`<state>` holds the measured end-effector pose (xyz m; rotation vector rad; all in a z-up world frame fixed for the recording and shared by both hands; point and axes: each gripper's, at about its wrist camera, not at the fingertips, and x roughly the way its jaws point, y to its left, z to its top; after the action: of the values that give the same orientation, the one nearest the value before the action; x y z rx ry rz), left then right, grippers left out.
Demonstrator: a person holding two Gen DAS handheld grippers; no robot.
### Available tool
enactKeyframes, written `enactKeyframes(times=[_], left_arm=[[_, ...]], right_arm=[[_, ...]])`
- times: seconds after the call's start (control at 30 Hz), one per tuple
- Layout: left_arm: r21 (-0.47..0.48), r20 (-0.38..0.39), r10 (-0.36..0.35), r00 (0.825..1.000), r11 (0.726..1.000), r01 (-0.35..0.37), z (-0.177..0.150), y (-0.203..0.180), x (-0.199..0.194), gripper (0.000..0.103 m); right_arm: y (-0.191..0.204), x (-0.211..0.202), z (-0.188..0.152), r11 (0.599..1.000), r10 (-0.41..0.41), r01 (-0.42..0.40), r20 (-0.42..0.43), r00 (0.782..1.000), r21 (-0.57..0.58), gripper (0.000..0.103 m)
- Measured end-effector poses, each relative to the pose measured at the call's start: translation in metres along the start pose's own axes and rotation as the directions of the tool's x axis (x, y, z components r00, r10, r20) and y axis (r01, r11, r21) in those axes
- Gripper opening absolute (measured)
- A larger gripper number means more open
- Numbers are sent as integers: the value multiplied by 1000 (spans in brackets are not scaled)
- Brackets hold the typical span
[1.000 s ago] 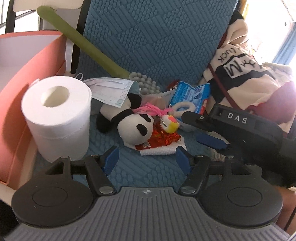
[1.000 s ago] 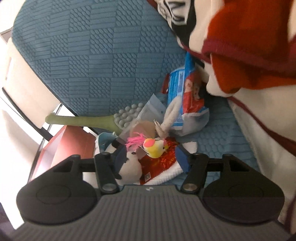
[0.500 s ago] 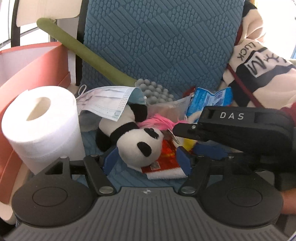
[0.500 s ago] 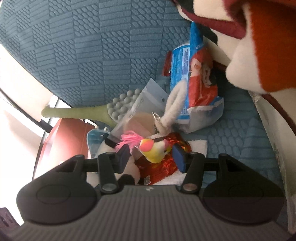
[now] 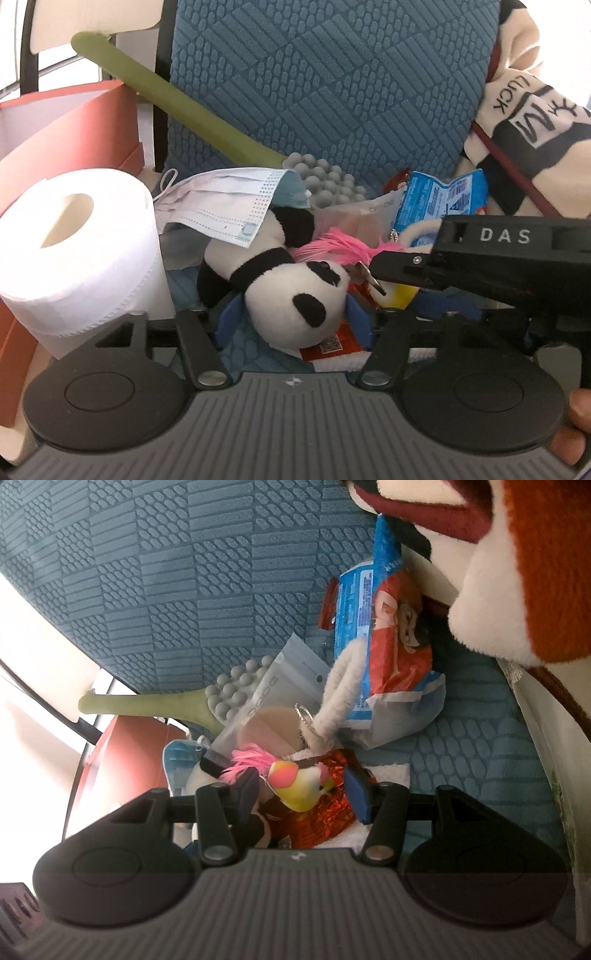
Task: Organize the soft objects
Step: 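Reach the left tool to the panda plush while the right tool reaches the bird toy, then close the left tool on the panda while the right tool grips the bird toy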
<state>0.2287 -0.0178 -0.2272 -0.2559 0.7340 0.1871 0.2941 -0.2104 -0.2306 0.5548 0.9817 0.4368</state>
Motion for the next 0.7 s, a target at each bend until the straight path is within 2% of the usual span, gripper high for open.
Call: enactKeyframes(times=[0.07,0.13,0.17,0.47,0.7], left_arm=[[20,0,4,1000,1000,-4,-1,-2,-2,63],[19,-1,-4,1000,1000,4,-1,-2,-5,63],[15,-1,-11,1000,1000,11,0,-1,-7,62],[3,-14,-62,998,998,62,2,6,-26,62],[12,-14,-100,995,995,101,0,7,-46,62]], right_arm=[[3,0,-1,1000,-10,10,1,1000,-23,54],[6,0,-3,999,-23,23,1,1000,-42,49],[8,0,-3,998,-37,37,1,999,-51,42],[11,-7,-8,997,-46,47,20,999,-61,41],[13,-19,-13,993,-83,87,55,995,-74,41]])
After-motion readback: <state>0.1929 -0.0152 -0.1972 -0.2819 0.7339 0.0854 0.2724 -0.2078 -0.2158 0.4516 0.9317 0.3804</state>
